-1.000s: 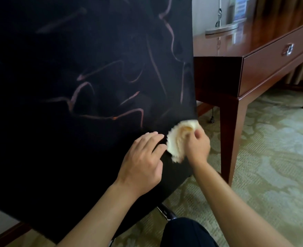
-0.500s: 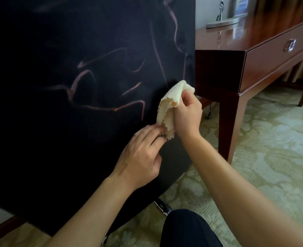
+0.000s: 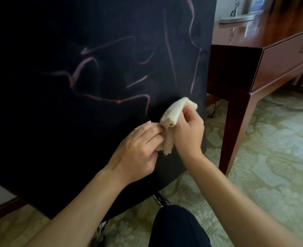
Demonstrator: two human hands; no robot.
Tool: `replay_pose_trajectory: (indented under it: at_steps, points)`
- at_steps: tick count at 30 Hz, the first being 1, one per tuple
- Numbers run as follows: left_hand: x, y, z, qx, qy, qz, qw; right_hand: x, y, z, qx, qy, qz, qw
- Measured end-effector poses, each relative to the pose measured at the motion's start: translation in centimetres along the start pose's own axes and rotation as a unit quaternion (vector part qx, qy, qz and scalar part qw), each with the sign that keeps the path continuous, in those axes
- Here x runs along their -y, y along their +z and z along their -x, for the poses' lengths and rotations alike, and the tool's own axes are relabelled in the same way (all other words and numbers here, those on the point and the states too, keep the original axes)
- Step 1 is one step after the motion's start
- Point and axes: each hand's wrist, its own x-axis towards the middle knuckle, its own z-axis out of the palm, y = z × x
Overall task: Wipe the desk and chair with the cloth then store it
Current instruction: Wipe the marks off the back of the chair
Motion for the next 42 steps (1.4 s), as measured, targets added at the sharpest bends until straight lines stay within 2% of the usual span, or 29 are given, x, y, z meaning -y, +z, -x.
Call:
replay_pose_trajectory:
  at_steps: [2,4,9,11,13,18,21,22,24,27,30,32,36,38,40,42]
  points:
    - [0.2,-0.5,0.5,0.001,-0.002,0.017,1.0,1.8,0.5,0.3,0.01,-0.041,-0.011,0.999]
    - [0.5,-0.8,0.9,0.002,0.005,0.016,1.0,1.3,0.4,0.8,0.016,-0.045,-0.006,0.999]
    - [1.1,-1.2,2.3,-0.011,0.012,0.018,1.0,-5.9,-0.8,4.0,-0.051,0.108,0.034,0.992]
    - [1.2,-1.3,2.8,-0.018,0.003,0.021,1.0,-6.4,-0.6,4.7,-0.058,0.123,0.046,0.99]
    - [0.8,-1.4,3.2,-0.036,-0.016,0.019,0.999,-4.3,0.0,4.1,-0.055,0.085,0.059,0.993]
    - [-1.0,-1.9,2.7,-0.077,-0.062,0.043,0.994,5.4,0.7,-0.1,-0.041,-0.085,0.026,0.995]
    - [-2.4,-2.1,1.6,-0.079,-0.062,0.056,0.993,8.0,0.3,-2.9,-0.052,-0.107,0.012,0.993]
    - [-2.6,-2.1,1.1,-0.07,-0.067,0.059,0.994,7.7,0.2,-3.3,-0.062,-0.088,-0.012,0.994]
    - [-2.3,-2.0,0.7,-0.05,-0.089,0.064,0.993,4.4,-0.3,-2.5,-0.098,0.017,-0.065,0.993]
    - [-1.6,-1.7,0.9,-0.023,-0.086,0.063,0.994,-2.6,-1.2,1.4,-0.111,0.177,-0.031,0.977]
    - [-1.6,-1.7,0.7,-0.021,-0.093,0.074,0.993,-4.0,-1.1,2.0,-0.107,0.211,-0.045,0.971]
    - [-1.6,-1.6,0.6,-0.027,-0.1,0.078,0.992,-1.4,-0.6,0.7,-0.105,0.166,-0.059,0.979]
    - [-1.3,-1.6,0.8,-0.013,-0.1,0.09,0.991,6.5,0.7,-2.5,-0.047,-0.016,-0.076,0.996]
    - [-1.3,-1.7,0.9,-0.005,-0.099,0.089,0.991,8.6,1.1,-4.0,-0.048,-0.08,-0.058,0.994]
    - [-1.2,-1.8,0.7,-0.007,-0.097,0.09,0.991,8.0,1.0,-4.1,-0.071,-0.096,-0.029,0.992]
    - [-1.3,-1.8,0.5,-0.013,-0.097,0.092,0.991,4.0,0.5,-2.5,-0.099,-0.031,0.001,0.995]
